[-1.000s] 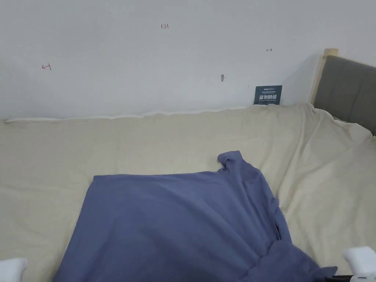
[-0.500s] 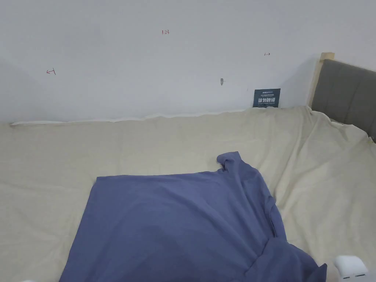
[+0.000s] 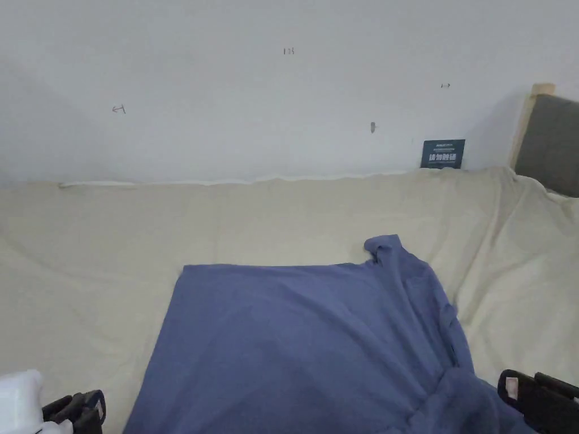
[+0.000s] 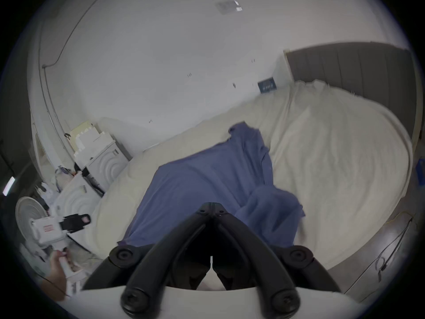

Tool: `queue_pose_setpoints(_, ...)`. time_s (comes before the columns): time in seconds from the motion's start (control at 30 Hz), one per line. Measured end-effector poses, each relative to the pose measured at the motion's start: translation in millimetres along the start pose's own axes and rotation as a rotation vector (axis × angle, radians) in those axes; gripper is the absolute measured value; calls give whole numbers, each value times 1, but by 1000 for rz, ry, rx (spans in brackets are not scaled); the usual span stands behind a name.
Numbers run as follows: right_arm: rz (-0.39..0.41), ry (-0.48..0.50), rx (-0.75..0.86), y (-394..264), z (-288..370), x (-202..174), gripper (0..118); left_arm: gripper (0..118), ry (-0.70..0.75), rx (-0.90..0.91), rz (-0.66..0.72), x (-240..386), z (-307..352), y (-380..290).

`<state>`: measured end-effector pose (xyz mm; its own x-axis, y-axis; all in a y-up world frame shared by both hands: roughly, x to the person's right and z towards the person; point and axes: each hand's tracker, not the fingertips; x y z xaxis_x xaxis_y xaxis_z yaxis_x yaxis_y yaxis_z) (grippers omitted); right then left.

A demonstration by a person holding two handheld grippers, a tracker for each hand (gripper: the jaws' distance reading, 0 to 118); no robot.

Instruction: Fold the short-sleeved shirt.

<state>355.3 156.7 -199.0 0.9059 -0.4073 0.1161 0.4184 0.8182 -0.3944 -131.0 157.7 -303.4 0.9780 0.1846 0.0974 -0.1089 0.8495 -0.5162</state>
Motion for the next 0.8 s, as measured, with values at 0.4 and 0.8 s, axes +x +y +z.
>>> queue_pose_setpoints(0.4,149,86,-47,-14,-2,-38,0,0,-93,-380,97,-35,-19,7)
queue_pose_setpoints(0.8,121,203,-181,-41,-26,-48,0,103,54,-661,36,-47,-133,-41)
